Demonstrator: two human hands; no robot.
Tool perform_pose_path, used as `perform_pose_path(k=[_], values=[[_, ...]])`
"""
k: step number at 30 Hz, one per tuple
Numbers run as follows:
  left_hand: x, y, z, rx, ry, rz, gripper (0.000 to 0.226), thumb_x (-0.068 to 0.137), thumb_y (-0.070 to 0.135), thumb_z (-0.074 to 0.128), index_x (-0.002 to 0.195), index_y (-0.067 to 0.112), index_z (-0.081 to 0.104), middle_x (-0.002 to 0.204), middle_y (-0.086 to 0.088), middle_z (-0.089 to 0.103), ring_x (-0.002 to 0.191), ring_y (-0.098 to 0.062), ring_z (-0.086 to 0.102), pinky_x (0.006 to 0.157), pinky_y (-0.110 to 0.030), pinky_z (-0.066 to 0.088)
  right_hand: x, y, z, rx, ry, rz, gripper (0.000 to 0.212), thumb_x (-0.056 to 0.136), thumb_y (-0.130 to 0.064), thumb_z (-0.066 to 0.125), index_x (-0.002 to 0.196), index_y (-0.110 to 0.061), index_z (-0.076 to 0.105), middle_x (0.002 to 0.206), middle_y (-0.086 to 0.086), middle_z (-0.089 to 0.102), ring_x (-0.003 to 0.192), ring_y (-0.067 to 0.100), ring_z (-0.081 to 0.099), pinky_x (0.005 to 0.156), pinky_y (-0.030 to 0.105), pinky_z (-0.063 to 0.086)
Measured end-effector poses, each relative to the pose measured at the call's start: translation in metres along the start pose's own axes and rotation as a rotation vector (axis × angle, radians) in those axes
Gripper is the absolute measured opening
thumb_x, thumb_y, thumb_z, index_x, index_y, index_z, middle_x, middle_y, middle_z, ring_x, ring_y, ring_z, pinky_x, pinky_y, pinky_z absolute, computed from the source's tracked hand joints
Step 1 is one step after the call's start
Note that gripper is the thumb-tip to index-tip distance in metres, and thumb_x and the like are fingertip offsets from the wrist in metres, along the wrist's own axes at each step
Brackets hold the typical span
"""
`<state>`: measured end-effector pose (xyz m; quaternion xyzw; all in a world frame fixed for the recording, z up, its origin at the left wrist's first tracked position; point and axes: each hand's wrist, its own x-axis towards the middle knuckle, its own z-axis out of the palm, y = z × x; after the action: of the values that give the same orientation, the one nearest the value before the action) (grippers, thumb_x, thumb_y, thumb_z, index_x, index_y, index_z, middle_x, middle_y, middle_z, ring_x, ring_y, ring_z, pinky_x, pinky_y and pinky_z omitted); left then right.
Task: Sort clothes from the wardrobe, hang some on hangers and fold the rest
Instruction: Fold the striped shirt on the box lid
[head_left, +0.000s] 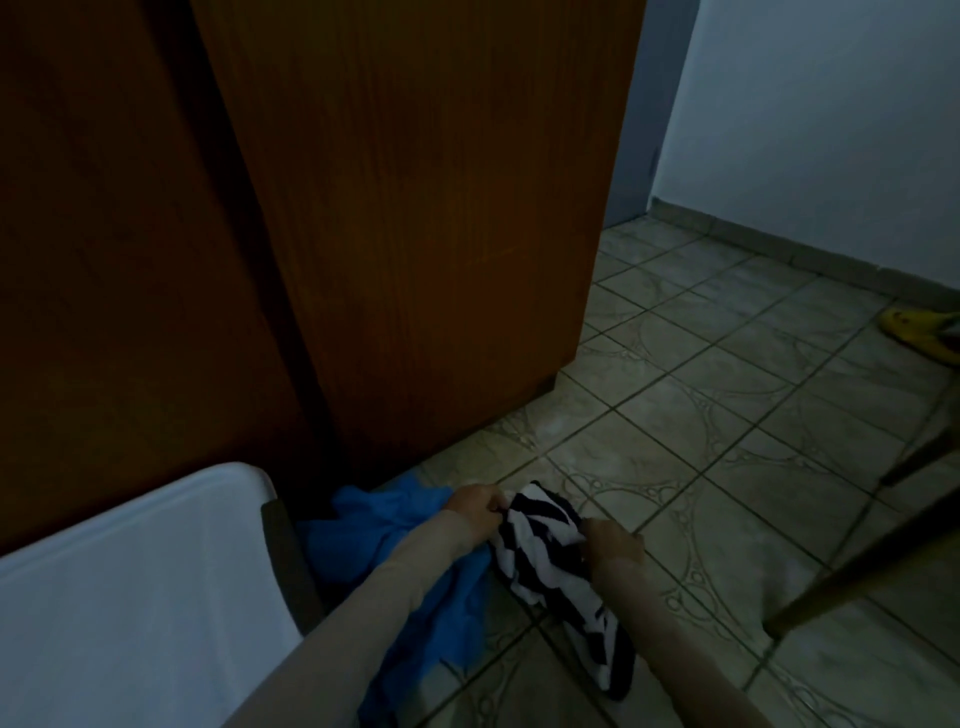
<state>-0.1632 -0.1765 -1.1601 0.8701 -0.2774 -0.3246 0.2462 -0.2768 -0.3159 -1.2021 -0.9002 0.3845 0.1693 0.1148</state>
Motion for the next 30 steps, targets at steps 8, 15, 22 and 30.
perform_pose_path(k=[8,15,22,30], values=[[-0.025,0.02,-0.022,-0.078,0.066,-0.012,0.03,0.099,0.019,0.042,0.125,0.007,0.052,0.133,-0.01,0.051,0.121,-0.022,0.047,0.095,-0.021,0.038,-0.028,-0.009,-0.092,0.574,0.267,-0.232,0.019,0.099,-0.009,0.035,0.102,-0.012,0.053,0.099,0.016,0.058,0.073,0.013,0.044,0.061,0.015,0.037],[-0.074,0.071,-0.052,-0.218,0.206,0.118,0.067,0.093,0.028,0.056,0.147,0.015,0.02,0.148,-0.01,0.03,0.132,-0.026,0.036,0.106,-0.031,0.035,-0.096,-0.01,-0.18,0.936,0.494,-0.64,0.016,0.091,-0.007,0.042,0.093,0.0,0.056,0.082,0.021,0.058,0.074,0.021,0.051,0.056,0.014,0.036],[-0.131,0.129,-0.089,-0.439,0.381,0.318,0.037,0.098,0.01,0.044,0.134,0.013,0.048,0.134,-0.011,0.051,0.117,-0.026,0.051,0.083,-0.024,0.042,-0.15,-0.003,-0.249,1.146,0.577,-0.776,0.023,0.093,0.011,0.039,0.095,-0.006,0.054,0.081,0.007,0.055,0.061,-0.003,0.055,0.062,0.019,0.044],[-0.183,0.153,-0.138,-0.47,0.564,0.416,0.036,0.099,0.02,0.042,0.133,0.011,0.052,0.134,-0.008,0.053,0.12,-0.025,0.052,0.1,-0.036,0.044,-0.194,0.017,-0.281,1.109,0.77,-0.665,0.019,0.094,0.004,0.045,0.097,-0.008,0.058,0.084,0.008,0.057,0.067,0.002,0.06,0.057,0.012,0.045]])
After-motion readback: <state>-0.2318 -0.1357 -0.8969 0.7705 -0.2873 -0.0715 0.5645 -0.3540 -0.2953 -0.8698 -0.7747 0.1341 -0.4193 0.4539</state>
